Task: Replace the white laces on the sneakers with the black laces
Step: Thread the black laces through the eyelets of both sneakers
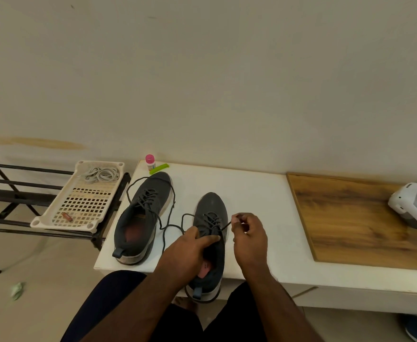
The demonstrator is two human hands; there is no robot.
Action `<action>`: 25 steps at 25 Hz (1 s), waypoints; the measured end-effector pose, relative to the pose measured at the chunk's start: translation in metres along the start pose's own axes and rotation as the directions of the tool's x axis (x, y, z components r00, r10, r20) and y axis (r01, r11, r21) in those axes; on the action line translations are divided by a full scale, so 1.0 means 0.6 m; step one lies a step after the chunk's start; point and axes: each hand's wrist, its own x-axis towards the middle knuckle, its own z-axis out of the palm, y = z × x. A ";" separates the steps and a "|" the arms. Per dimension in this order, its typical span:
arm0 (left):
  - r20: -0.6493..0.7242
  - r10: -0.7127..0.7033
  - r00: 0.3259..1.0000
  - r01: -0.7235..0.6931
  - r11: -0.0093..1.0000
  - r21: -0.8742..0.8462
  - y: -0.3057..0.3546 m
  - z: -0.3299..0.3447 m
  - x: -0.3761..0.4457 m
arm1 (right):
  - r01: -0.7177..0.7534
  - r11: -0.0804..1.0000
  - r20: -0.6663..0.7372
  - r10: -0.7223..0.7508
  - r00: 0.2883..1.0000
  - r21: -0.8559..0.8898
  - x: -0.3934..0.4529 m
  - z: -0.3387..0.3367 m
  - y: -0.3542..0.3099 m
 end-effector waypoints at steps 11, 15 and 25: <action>-0.042 -0.025 0.999 0.022 0.996 -0.081 0.001 -0.003 0.000 | 0.009 1.000 -0.027 -0.008 1.000 0.014 0.001 0.000 -0.008; -0.050 -0.023 0.999 0.017 0.993 -0.113 0.003 -0.001 0.000 | -0.040 0.997 0.182 0.053 0.982 -0.073 -0.007 0.001 0.006; -0.046 -0.040 0.998 0.034 0.990 -0.137 0.000 0.001 -0.001 | -0.055 0.998 0.133 0.060 0.989 -0.037 -0.009 0.004 -0.002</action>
